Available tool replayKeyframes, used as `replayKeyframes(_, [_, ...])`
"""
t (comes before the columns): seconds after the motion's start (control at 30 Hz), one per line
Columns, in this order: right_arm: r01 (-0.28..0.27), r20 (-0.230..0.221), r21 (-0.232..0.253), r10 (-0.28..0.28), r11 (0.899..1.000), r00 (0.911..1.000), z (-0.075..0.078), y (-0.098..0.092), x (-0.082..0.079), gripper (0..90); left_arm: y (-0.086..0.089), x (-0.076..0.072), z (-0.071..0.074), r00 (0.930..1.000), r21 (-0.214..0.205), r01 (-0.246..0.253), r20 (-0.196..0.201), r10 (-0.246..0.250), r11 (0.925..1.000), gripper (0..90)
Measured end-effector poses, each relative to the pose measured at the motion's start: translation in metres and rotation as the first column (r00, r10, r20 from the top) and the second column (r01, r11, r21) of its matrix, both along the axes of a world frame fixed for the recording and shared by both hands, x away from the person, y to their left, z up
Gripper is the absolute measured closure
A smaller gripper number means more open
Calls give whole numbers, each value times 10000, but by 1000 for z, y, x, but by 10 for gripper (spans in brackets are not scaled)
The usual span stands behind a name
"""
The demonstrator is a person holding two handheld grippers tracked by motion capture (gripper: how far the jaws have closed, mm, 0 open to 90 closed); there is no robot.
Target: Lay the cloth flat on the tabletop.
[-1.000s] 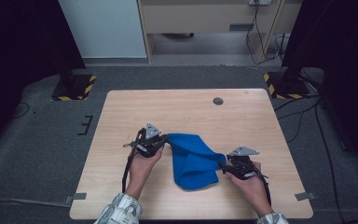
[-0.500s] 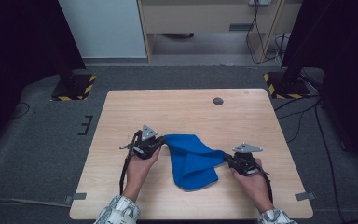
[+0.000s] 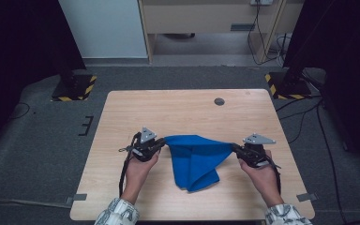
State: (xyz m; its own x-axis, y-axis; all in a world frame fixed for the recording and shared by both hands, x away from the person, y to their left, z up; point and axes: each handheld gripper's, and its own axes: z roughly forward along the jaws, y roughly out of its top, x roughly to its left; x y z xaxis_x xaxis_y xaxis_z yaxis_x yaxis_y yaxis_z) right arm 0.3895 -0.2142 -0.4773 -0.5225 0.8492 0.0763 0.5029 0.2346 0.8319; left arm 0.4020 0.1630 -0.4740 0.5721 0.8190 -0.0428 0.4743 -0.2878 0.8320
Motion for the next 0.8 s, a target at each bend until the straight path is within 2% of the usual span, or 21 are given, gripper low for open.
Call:
replayKeyframes(0.27, [-114, 356, 89, 111, 9999, 9993, 19, 0, 4, 880, 0, 1, 6, 9999, -179, -36, 93, 37, 9998, 846])
replayKeyframes(0.8, [-251, 623, 174, 239, 9995, 9978, 31, 6, 2, 880, 3, -3, 20, 9986, -414, -243, 449, 262, 9988, 846])
